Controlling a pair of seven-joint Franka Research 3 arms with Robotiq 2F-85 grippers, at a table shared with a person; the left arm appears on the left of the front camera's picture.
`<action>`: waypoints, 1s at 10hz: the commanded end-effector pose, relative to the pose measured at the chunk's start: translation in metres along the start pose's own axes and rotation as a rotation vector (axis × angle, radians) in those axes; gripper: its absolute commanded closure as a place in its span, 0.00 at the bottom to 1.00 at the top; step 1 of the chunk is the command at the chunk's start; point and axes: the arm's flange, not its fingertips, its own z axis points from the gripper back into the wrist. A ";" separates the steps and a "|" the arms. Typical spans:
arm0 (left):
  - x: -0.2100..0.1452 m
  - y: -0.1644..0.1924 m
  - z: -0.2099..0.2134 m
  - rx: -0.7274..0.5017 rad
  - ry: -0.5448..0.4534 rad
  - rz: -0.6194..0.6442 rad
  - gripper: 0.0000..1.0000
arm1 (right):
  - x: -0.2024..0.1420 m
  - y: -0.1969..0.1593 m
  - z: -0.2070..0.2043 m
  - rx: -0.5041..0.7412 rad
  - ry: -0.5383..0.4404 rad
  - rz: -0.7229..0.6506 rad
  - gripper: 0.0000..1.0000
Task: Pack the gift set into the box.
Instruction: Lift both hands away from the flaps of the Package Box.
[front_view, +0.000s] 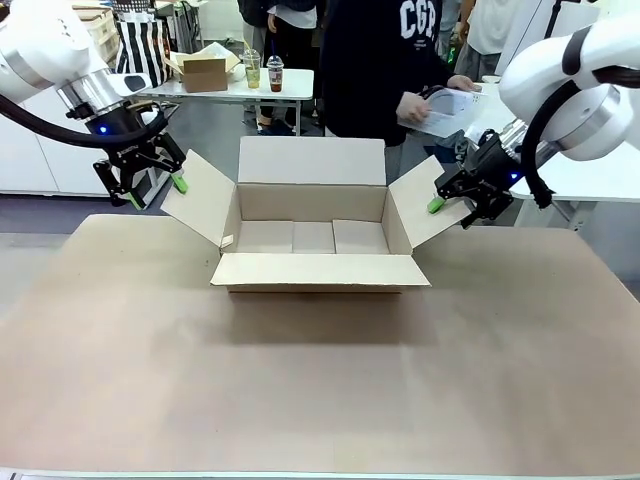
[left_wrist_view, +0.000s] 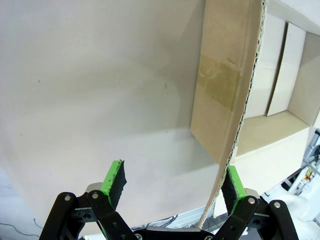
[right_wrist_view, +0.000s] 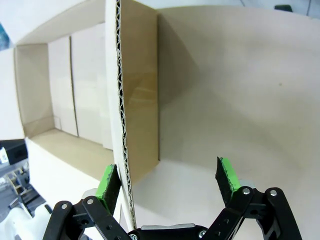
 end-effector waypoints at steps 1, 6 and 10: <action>-0.002 -0.001 0.001 0.018 -0.007 0.015 0.00 | -0.001 0.004 0.003 -0.023 0.006 -0.015 0.00; -0.002 -0.001 0.001 0.018 -0.007 0.015 0.00 | -0.001 0.004 0.003 -0.023 0.006 -0.015 0.00; -0.002 -0.001 0.001 0.018 -0.007 0.015 0.00 | -0.001 0.004 0.003 -0.023 0.006 -0.015 0.00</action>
